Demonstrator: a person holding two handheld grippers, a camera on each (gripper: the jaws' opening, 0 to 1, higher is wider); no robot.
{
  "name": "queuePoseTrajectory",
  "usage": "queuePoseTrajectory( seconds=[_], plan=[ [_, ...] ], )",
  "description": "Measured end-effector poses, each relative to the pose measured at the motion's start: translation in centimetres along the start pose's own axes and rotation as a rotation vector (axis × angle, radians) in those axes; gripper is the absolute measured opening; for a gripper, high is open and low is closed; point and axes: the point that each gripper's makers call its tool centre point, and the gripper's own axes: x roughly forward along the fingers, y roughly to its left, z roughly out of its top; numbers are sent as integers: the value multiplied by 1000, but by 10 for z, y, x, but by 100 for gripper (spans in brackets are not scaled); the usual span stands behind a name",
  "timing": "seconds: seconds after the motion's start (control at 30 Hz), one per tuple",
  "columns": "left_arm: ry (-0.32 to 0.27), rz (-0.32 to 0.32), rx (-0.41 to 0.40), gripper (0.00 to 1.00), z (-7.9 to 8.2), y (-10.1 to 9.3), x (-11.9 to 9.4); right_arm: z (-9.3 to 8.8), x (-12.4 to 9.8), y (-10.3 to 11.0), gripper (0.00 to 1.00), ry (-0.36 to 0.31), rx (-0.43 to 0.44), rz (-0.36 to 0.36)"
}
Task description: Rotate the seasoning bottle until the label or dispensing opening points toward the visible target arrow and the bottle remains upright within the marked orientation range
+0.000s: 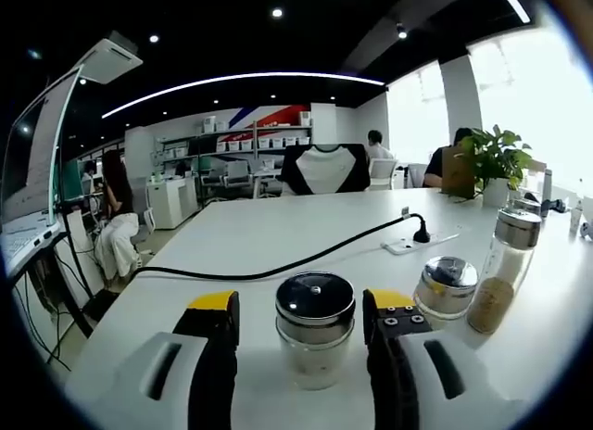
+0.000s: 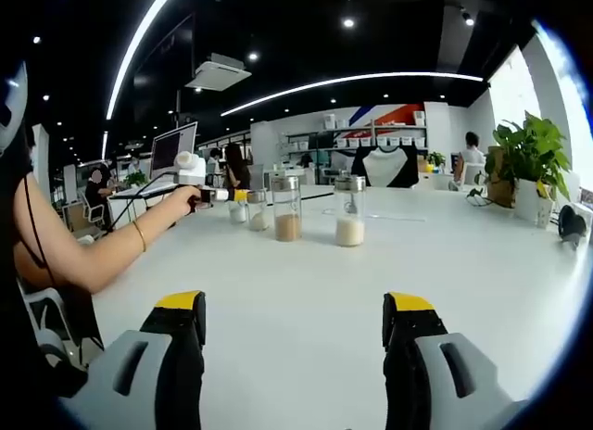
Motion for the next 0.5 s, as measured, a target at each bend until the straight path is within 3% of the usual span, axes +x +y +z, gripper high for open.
queuePoseTrajectory(
  seconds=[0.5],
  plan=[
    [2,-46,-7,41,-7,-21,-2,-3,-4,-1,78,6,3,-13]
  ],
)
